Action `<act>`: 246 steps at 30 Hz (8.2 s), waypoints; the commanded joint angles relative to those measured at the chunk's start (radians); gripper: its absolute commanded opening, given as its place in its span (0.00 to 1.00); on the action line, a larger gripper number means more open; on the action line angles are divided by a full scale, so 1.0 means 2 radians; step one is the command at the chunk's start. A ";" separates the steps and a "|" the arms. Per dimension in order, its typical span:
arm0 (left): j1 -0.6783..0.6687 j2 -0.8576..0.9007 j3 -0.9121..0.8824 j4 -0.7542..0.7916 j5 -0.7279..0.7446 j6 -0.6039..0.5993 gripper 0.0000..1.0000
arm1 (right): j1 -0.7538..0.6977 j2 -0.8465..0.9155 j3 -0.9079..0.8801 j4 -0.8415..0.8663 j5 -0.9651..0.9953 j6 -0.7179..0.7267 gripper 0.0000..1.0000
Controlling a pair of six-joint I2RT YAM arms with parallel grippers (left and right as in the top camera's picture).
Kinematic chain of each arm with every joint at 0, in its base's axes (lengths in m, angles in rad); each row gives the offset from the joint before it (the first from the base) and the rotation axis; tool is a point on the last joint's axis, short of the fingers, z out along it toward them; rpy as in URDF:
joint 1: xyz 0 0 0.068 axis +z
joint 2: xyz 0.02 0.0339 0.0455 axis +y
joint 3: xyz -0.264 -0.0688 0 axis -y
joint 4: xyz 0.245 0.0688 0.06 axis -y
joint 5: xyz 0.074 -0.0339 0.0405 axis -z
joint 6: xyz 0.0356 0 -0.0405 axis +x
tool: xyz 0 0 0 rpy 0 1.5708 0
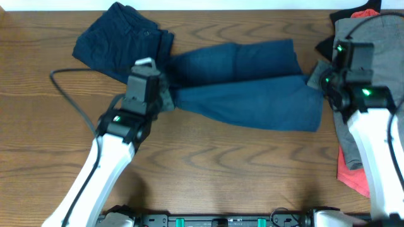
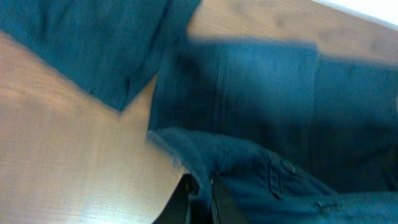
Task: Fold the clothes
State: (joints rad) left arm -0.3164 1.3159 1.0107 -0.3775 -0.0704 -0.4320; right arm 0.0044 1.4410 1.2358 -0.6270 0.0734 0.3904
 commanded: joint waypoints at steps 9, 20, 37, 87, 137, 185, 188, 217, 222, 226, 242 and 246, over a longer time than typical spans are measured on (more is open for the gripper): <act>0.011 0.178 0.005 0.198 -0.120 0.049 0.06 | -0.011 0.156 0.008 0.192 0.015 -0.052 0.01; 0.050 0.227 0.005 0.338 -0.119 0.049 0.06 | 0.003 0.237 0.008 0.381 -0.001 -0.065 0.01; 0.060 0.276 0.005 0.390 -0.119 0.049 0.98 | 0.022 0.290 0.008 0.433 -0.001 -0.069 0.99; 0.060 0.222 0.179 -0.068 0.151 0.205 0.98 | -0.116 0.078 0.058 -0.218 -0.134 -0.200 0.99; 0.041 0.396 0.216 -0.053 0.310 0.285 0.06 | -0.075 0.081 0.052 -0.119 -0.159 -0.145 0.42; -0.050 0.196 0.220 -0.101 0.295 0.210 0.06 | -0.019 0.349 0.051 -0.001 -0.270 -0.139 0.01; -0.084 0.206 0.220 -0.068 0.295 0.198 0.06 | -0.019 0.349 0.051 -0.001 -0.270 -0.139 0.01; -0.190 0.319 0.221 0.162 0.301 0.125 0.98 | -0.032 0.337 0.072 -0.006 -0.299 -0.138 0.41; -0.186 0.287 0.223 0.164 0.305 0.125 0.98 | -0.053 0.300 0.099 -0.038 -0.302 -0.148 0.45; -0.180 0.238 0.224 0.163 0.305 0.125 0.98 | -0.065 0.262 0.112 -0.060 -0.301 -0.151 0.52; -0.056 0.076 0.224 -0.027 0.250 0.141 0.98 | 0.021 0.202 0.111 -0.089 -0.242 -0.166 0.76; -0.029 0.086 0.224 -0.091 0.199 0.142 0.98 | 0.054 0.216 0.111 -0.097 -0.183 -0.174 0.85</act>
State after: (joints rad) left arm -0.3973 1.4704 1.4544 -0.5228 0.4229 -0.1608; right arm 0.0761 1.8454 1.4563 -0.8135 -0.4068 0.0647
